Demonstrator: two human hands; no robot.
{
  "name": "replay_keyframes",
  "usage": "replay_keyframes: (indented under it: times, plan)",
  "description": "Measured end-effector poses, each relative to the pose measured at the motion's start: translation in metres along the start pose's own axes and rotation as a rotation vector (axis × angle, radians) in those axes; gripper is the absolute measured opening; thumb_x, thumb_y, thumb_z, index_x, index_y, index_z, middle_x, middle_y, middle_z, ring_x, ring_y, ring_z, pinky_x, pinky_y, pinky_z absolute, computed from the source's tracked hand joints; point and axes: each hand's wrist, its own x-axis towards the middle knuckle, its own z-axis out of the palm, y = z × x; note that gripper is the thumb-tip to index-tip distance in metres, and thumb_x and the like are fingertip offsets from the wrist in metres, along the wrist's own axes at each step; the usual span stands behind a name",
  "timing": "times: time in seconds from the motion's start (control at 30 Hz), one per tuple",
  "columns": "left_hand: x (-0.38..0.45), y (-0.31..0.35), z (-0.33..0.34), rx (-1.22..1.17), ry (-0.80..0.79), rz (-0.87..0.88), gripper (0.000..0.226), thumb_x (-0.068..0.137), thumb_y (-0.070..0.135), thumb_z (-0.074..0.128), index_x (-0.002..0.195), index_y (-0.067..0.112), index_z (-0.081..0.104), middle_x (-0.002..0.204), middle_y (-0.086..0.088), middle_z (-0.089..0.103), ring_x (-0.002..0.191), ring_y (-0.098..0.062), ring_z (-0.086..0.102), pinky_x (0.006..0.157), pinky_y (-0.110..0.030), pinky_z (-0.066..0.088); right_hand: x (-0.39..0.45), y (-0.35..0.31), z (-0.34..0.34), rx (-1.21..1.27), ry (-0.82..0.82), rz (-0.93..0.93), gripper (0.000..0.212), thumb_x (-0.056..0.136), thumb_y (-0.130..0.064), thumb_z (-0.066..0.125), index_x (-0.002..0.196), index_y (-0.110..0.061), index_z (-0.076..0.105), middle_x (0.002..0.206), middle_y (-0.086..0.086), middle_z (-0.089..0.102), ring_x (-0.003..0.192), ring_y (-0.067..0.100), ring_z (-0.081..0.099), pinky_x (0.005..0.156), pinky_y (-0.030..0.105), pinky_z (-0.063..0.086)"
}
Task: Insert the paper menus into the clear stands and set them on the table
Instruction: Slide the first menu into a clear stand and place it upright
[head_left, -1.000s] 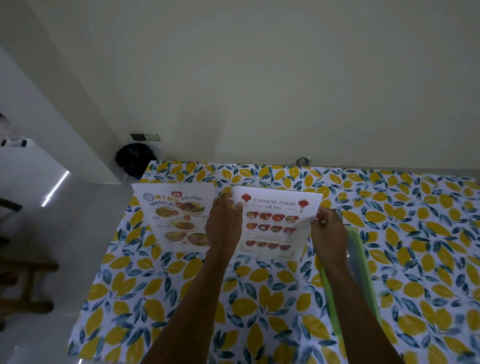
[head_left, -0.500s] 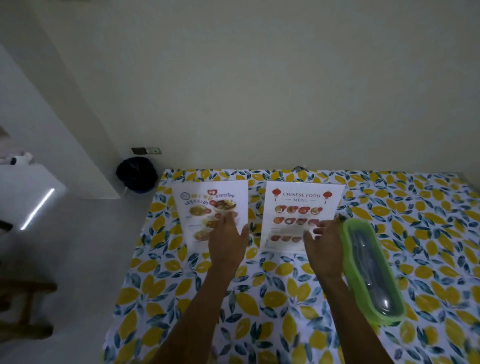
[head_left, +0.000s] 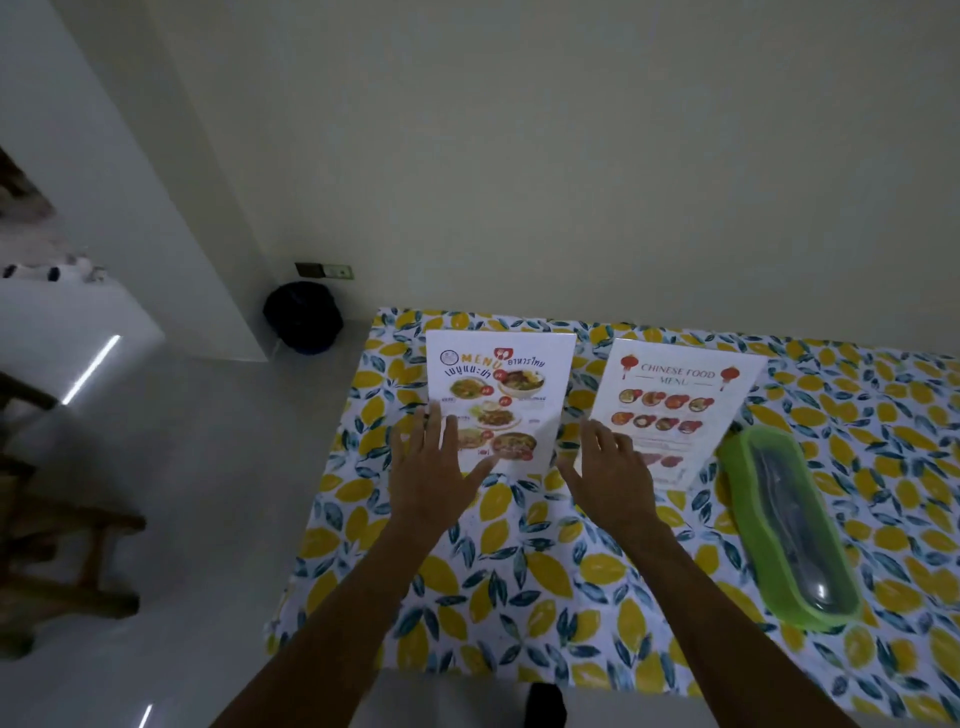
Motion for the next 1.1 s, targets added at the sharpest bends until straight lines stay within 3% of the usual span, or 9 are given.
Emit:
replay_keyframes:
  times: [0.27, 0.43, 0.53, 0.63, 0.7, 0.8, 0.87, 0.97, 1.1]
  plan:
    - [0.020, -0.014, 0.007, 0.166, -0.107, -0.108, 0.103, 0.086, 0.082, 0.013, 0.155, 0.007, 0.025, 0.164, -0.014, 0.017, 0.152, -0.028, 0.012, 0.120, -0.058, 0.000, 0.026, 0.001, 0.016, -0.033, -0.114, 0.003, 0.071, 0.095, -0.051, 0.045, 0.147, -0.005, 0.032, 0.144, 0.015, 0.047, 0.124, 0.039, 0.049, 0.095, 0.050, 0.047]
    - [0.041, -0.023, 0.016, 0.155, -0.091, -0.171, 0.092, 0.089, 0.075, 0.032, 0.149, 0.005, 0.038, 0.153, -0.016, 0.042, 0.143, -0.029, 0.037, 0.116, -0.062, 0.012, 0.046, -0.005, 0.027, 0.055, -0.147, 0.046, 0.070, 0.097, -0.049, 0.042, 0.149, -0.005, 0.026, 0.135, 0.016, 0.053, 0.115, 0.035, 0.056, 0.082, 0.043, 0.052]
    - [0.056, -0.022, 0.020, 0.064, -0.113, -0.192, 0.076, 0.092, 0.062, 0.049, 0.147, 0.009, 0.040, 0.135, -0.008, 0.061, 0.127, -0.025, 0.056, 0.117, -0.058, 0.011, 0.054, -0.010, 0.033, 0.119, -0.134, 0.072, 0.067, 0.098, -0.042, 0.044, 0.150, -0.005, 0.024, 0.122, 0.017, 0.061, 0.104, 0.033, 0.063, 0.074, 0.039, 0.053]
    - [0.062, -0.023, 0.021, 0.038, -0.038, -0.177, 0.049, 0.093, 0.038, 0.063, 0.131, 0.009, 0.054, 0.102, -0.010, 0.074, 0.100, -0.026, 0.070, 0.113, -0.055, 0.026, 0.061, -0.012, 0.037, 0.151, -0.099, 0.101, 0.056, 0.098, -0.036, 0.048, 0.143, -0.005, 0.035, 0.111, 0.016, 0.066, 0.096, 0.033, 0.067, 0.069, 0.038, 0.053]
    - [0.068, -0.030, 0.022, 0.035, 0.007, -0.157, 0.033, 0.090, 0.031, 0.069, 0.115, 0.011, 0.061, 0.081, -0.008, 0.074, 0.080, -0.026, 0.073, 0.102, -0.049, 0.040, 0.067, -0.014, 0.038, 0.171, -0.071, 0.113, 0.050, 0.096, -0.034, 0.052, 0.135, -0.006, 0.043, 0.097, 0.016, 0.069, 0.084, 0.034, 0.069, 0.062, 0.037, 0.053]
    - [0.086, -0.044, 0.019, 0.054, 0.041, -0.110, 0.023, 0.082, 0.029, 0.078, 0.091, 0.013, 0.064, 0.058, -0.004, 0.066, 0.053, -0.025, 0.066, 0.071, -0.038, 0.050, 0.082, -0.019, 0.043, 0.189, -0.007, 0.104, 0.042, 0.094, -0.031, 0.057, 0.126, -0.004, 0.050, 0.076, 0.015, 0.068, 0.064, 0.034, 0.067, 0.050, 0.036, 0.050]
    - [0.104, -0.058, 0.014, 0.032, 0.080, -0.094, 0.023, 0.078, 0.027, 0.082, 0.086, 0.013, 0.065, 0.057, -0.004, 0.067, 0.052, -0.026, 0.066, 0.064, -0.035, 0.051, 0.099, -0.027, 0.041, 0.194, 0.022, 0.097, 0.037, 0.093, -0.030, 0.060, 0.119, -0.003, 0.054, 0.070, 0.014, 0.067, 0.059, 0.033, 0.066, 0.046, 0.033, 0.047]
    - [0.141, -0.083, 0.005, -0.017, 0.127, -0.087, 0.018, 0.086, 0.030, 0.072, 0.090, 0.015, 0.064, 0.062, -0.004, 0.069, 0.056, -0.028, 0.066, 0.068, -0.037, 0.048, 0.139, -0.047, 0.031, 0.197, 0.043, 0.102, 0.033, 0.092, -0.028, 0.063, 0.113, -0.003, 0.055, 0.068, 0.014, 0.067, 0.056, 0.032, 0.065, 0.044, 0.029, 0.039]
    - [0.205, -0.117, -0.012, -0.026, 0.212, -0.071, 0.017, 0.087, 0.030, 0.071, 0.090, 0.015, 0.064, 0.060, -0.007, 0.067, 0.052, -0.029, 0.062, 0.069, -0.036, 0.044, 0.214, -0.075, 0.013, 0.230, 0.079, 0.131, 0.031, 0.097, -0.033, 0.053, 0.116, -0.008, 0.050, 0.082, 0.014, 0.070, 0.071, 0.032, 0.068, 0.052, 0.032, 0.045]
